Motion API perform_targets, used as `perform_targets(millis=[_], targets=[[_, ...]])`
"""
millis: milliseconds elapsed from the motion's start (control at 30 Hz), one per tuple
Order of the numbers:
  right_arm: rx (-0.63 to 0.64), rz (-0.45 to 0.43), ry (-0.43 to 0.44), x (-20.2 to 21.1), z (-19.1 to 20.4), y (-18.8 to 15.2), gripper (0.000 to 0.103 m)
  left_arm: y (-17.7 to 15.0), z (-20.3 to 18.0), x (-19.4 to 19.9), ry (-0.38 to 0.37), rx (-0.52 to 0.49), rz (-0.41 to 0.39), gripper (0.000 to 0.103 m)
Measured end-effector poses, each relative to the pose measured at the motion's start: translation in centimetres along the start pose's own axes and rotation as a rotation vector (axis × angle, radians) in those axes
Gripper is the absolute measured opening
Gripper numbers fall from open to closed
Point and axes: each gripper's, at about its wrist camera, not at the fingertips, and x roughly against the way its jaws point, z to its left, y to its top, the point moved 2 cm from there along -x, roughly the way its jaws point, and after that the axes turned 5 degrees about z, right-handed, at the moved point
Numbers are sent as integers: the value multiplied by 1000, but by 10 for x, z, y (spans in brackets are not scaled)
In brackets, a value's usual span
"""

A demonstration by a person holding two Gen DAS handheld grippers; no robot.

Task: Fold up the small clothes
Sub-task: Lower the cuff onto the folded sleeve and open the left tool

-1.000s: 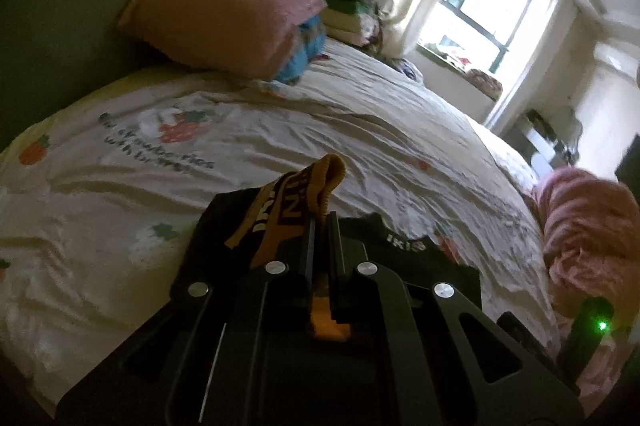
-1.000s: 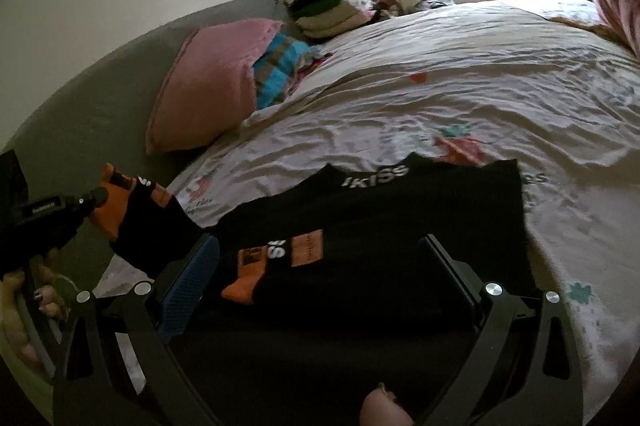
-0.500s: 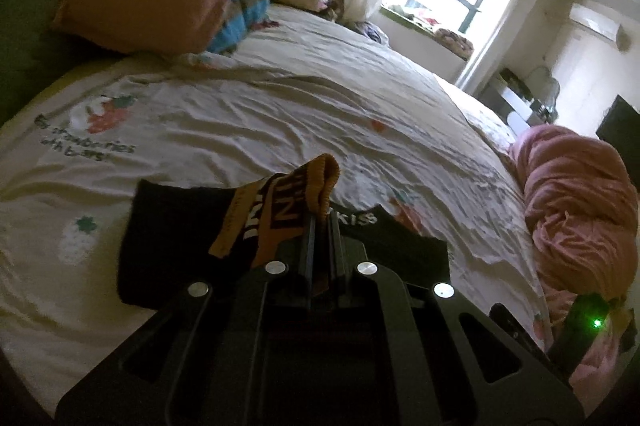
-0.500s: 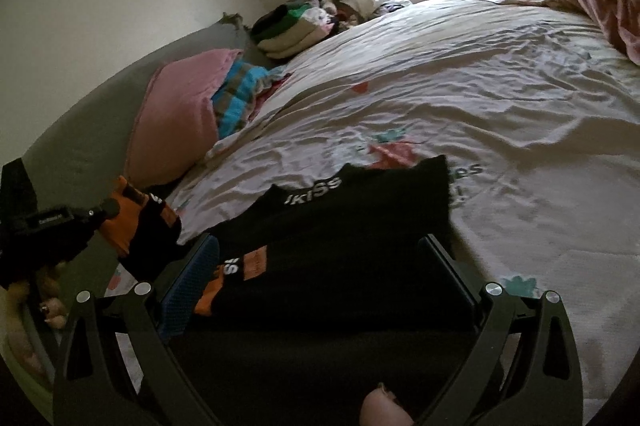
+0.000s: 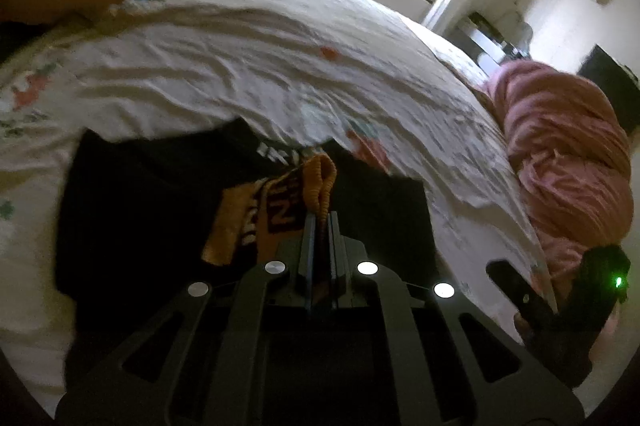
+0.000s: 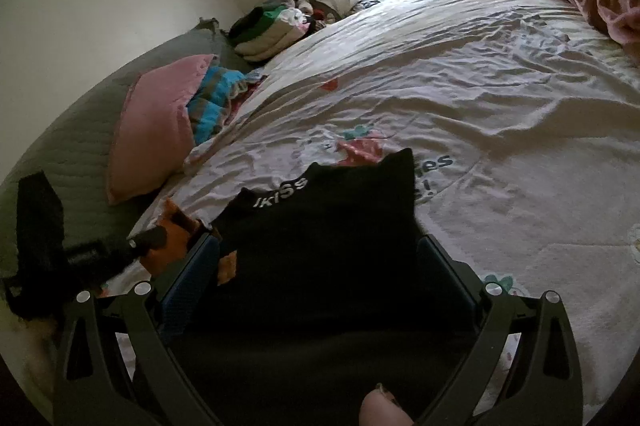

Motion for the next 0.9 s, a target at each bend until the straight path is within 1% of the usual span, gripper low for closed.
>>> perform_targets(millis=[67,100,133,167,200,233,300,367,400,433,533,567,600,667,700,767,867,900], targets=[[-11,0,-10,-1,-4,1,98,-4,-1,-11,-45,-6,36,1],[-21,3,-19,-2,-6,1,98,-6,-1,-18,-87,3,61,1],[-27,6,-24,-3,-8,1,98,-8,0,-22,-131,13,83,7],[-30,9,-27,-5,-9,0,98,-9,0,-25,-153,15,93,12],[-28,16,-32,-7,-9,0,98,-10,0,-26,-162,15,97,24],[-22,22,-38,-9,-8,-1,98,-11,2,-25,-163,9,93,31],[3,41,-42,-14,-2,-3,98,-11,7,-22,-165,13,82,33],[39,62,-44,-22,8,-6,98,-8,15,-18,-166,29,68,39],[64,83,-41,-28,14,-8,98,-7,19,-15,-150,32,59,49],[84,104,-36,-34,20,-10,98,-7,24,-11,-101,27,42,59],[158,201,-44,-59,41,-19,98,-5,40,-1,39,20,0,70],[185,227,-41,-66,48,-22,98,-4,45,2,54,29,-9,73],[217,254,-41,-76,57,-26,98,-3,52,7,74,43,-26,79],[256,288,-51,-89,71,-32,98,-1,66,14,124,61,-52,85],[267,298,-48,-97,76,-34,98,-2,73,18,150,70,-57,91],[266,312,-74,-108,80,-36,98,-2,86,24,176,86,-60,93],[228,320,-132,-125,78,-37,97,-3,102,36,188,105,-75,93],[211,330,-132,-131,76,-37,91,-4,106,38,193,117,-83,93]])
